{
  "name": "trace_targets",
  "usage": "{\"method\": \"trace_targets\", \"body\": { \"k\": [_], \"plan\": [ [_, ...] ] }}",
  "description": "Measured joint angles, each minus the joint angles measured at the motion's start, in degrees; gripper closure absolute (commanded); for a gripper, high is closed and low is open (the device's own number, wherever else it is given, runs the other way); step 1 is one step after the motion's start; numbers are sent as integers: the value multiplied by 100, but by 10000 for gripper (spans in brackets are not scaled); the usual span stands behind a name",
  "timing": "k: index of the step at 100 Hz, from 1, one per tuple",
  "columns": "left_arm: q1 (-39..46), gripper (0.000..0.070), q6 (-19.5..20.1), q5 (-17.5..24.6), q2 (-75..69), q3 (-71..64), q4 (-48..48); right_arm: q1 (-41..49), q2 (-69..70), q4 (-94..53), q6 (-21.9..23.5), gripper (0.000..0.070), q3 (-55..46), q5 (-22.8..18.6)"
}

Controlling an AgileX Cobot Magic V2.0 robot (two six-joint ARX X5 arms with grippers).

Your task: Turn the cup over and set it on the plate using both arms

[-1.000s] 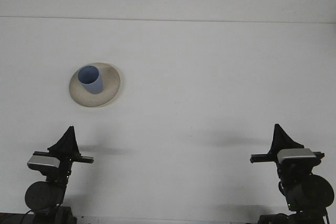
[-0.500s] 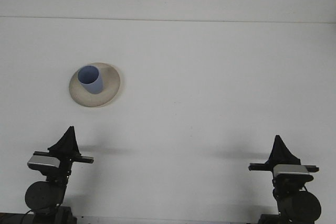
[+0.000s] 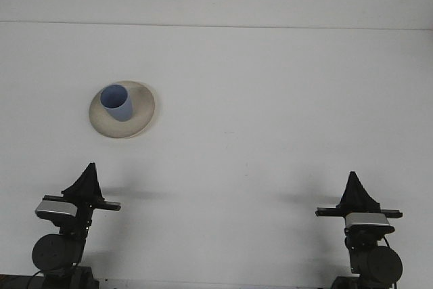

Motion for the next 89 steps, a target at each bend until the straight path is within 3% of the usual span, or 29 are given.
{"method": "trace_targets", "body": {
  "k": [89],
  "plan": [
    [0, 689, 0, 0, 0, 0, 0, 13, 0, 109, 2, 700, -81, -2]
  ]
}}
